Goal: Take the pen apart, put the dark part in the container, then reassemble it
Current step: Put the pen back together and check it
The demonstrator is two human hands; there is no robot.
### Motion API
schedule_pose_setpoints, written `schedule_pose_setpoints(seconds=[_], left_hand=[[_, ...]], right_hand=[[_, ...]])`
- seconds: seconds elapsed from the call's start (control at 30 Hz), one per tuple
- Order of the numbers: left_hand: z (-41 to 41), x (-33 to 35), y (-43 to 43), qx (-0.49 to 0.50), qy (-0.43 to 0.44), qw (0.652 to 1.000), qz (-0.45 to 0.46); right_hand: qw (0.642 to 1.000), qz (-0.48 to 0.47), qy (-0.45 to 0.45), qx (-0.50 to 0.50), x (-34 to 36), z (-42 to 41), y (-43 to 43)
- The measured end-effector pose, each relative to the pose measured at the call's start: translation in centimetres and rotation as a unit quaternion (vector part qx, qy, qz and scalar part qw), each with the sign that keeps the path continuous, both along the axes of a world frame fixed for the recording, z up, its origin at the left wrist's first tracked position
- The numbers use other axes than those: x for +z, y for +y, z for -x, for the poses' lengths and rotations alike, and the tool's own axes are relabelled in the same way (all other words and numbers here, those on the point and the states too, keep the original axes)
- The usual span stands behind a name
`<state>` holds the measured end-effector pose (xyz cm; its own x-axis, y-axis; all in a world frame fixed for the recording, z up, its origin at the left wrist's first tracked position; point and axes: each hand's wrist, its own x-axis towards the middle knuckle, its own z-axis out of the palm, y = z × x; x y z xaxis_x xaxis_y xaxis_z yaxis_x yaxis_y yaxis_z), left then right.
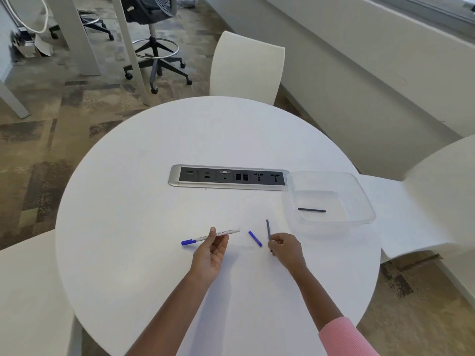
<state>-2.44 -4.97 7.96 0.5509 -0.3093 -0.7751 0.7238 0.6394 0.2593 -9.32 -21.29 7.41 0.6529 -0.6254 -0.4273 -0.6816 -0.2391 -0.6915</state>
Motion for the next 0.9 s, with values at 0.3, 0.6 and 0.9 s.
schedule_pose_setpoints(seconds=[0.3, 0.6, 0.9], left_hand=[[0.3, 0.7, -0.9, 0.020, 0.023, 0.999, 0.029], [0.4, 1.5, -1.4, 0.046, 0.044, 0.997, 0.045], [0.4, 1.8, -1.7, 0.044, 0.044, 0.997, 0.054]], right_hand=[[0.925, -0.286, -0.235, -0.081, 5.2, -1.3, 2.8], [0.916, -0.282, -0.276, -0.067, 6.0, -1.7, 3.6], [0.921, -0.246, -0.301, -0.019, 5.5, -1.8, 3.6]])
